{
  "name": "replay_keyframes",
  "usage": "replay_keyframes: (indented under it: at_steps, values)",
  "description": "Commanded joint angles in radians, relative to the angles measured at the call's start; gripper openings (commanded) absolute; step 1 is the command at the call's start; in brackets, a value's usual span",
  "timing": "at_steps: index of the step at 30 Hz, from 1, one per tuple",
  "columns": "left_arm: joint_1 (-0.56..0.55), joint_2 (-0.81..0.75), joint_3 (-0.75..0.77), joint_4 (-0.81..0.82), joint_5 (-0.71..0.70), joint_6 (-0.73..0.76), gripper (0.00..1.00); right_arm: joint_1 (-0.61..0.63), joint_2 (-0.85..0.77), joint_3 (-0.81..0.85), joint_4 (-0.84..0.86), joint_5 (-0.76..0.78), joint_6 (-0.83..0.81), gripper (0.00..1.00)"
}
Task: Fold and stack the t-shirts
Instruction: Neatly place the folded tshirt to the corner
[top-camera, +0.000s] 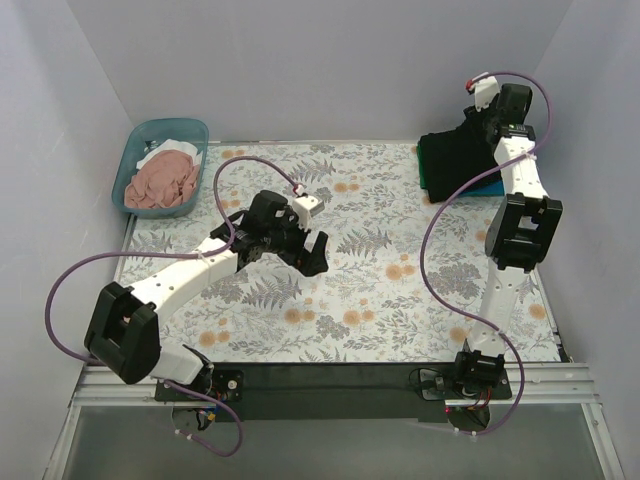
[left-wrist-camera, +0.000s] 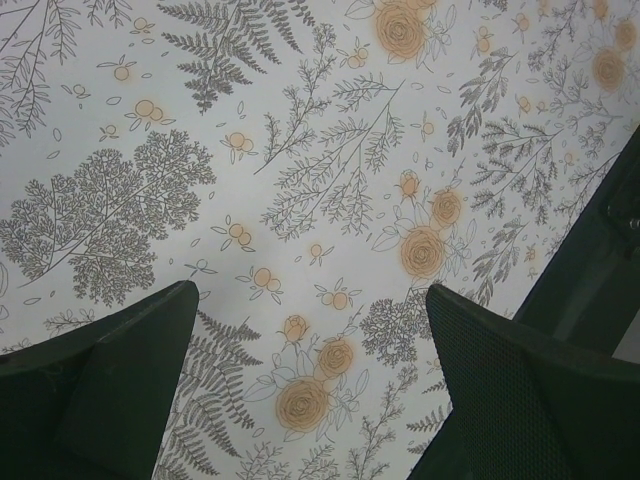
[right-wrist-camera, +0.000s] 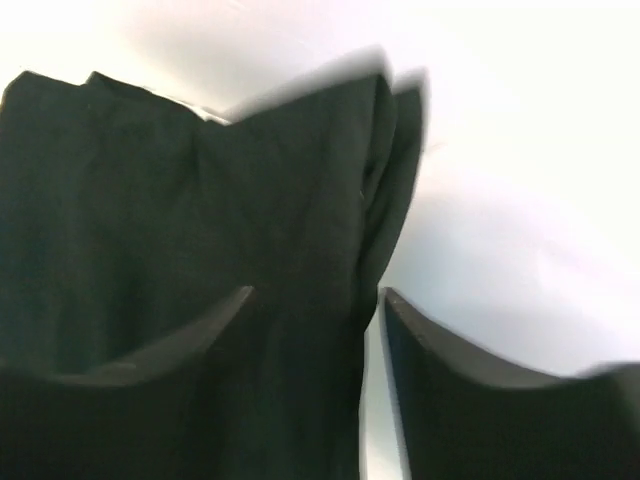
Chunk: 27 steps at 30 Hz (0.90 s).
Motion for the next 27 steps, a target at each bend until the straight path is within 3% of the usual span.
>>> replay_keyframes:
  at_steps: [1, 4, 11, 17, 20, 21, 22, 27]
  values:
    - [0.015, 0.003, 0.063, -0.038, -0.010, -0.013, 0.98, -0.017, -0.009, -0.015, 0.106, 0.079, -0.034, 0.66]
    - [0.030, 0.000, 0.082, -0.052, -0.006, -0.026, 0.98, -0.025, -0.027, -0.012, 0.114, 0.082, -0.038, 0.83]
    - [0.066, -0.049, 0.074, -0.058, 0.005, -0.065, 0.98, -0.027, -0.130, -0.046, 0.109, 0.040, -0.031, 0.93]
    - [0.164, -0.071, 0.096, -0.099, 0.097, -0.118, 0.98, -0.005, -0.269, -0.103, -0.024, -0.053, 0.029, 0.98]
    - [0.266, -0.074, 0.120, -0.135, 0.219, -0.131, 0.98, 0.010, -0.363, -0.132, -0.140, -0.149, 0.097, 0.98]
    - [0.350, -0.068, 0.126, -0.146, 0.261, -0.135, 0.98, 0.016, -0.399, -0.117, -0.186, -0.191, 0.107, 0.98]
    - [0.393, -0.062, 0.135, -0.161, 0.364, -0.137, 0.98, 0.018, -0.416, -0.107, -0.276, -0.263, 0.118, 0.98]
    - [0.605, -0.001, 0.215, -0.306, 0.364, -0.091, 0.98, 0.026, -0.536, -0.127, -0.458, -0.354, 0.235, 0.98]
